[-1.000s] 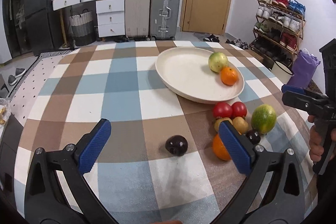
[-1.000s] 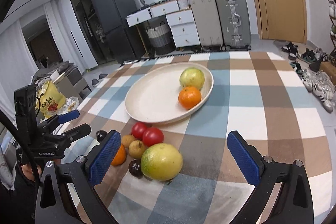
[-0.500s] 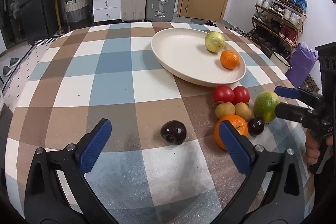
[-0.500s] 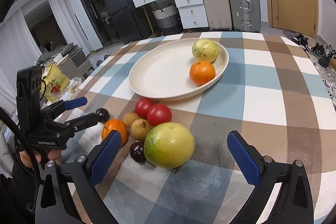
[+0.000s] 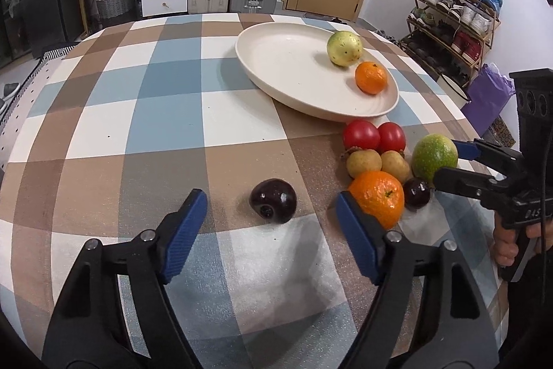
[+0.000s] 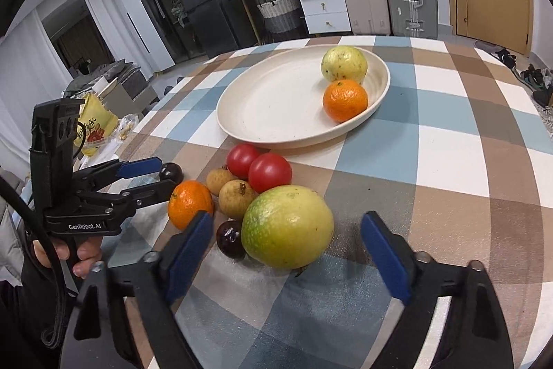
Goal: Organize fruits
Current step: 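Grasp the dark plum with the left tool while the right tool grasps the large green pomelo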
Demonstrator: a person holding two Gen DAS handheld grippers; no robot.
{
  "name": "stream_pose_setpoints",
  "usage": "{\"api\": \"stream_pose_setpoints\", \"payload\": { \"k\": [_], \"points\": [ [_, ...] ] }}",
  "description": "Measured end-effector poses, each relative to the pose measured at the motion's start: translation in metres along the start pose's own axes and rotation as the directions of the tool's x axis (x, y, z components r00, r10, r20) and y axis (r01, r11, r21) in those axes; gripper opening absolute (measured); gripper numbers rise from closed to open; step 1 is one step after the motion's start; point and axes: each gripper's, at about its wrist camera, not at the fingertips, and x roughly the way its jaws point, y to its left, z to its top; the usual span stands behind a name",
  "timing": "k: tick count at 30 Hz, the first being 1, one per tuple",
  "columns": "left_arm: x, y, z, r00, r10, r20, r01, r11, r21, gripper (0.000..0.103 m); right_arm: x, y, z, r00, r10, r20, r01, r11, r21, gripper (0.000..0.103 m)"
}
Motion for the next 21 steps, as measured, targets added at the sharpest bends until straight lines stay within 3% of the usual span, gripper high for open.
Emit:
{"api": "stream_pose_setpoints", "payload": {
  "k": [5, 10, 12, 21],
  "points": [
    [0.0006, -0.0021, -0.0011, 1.000, -0.006, -0.007, 0.006, 1.000, 0.007, 0.062, 0.0011, -0.0014, -0.0003, 1.000, 0.009, -0.003, -0.009, 1.000, 0.014, 0.080],
    [0.0000, -0.0035, -0.0010, 1.000, -0.022, -0.006, 0.022, 1.000, 0.016, 0.038, -0.0019, -0.0004, 0.0000, 1.000, 0.006, 0.011, -0.006, 1.000, 0.011, 0.079],
    [0.0001, -0.0032, -0.0008, 1.000, -0.028, -0.007, 0.028, 0.999, 0.015, 0.023, -0.0019, -0.0005, 0.0004, 1.000, 0.006, 0.011, -0.006, 1.000, 0.010, 0.078],
    [-0.0047, -0.0082, -0.0019, 0.999, -0.042, 0.014, 0.042, 0.998, 0.037, 0.023, -0.0014, -0.0001, 0.0004, 1.000, 0.007, 0.012, -0.007, 1.000, 0.003, 0.070]
  ]
}}
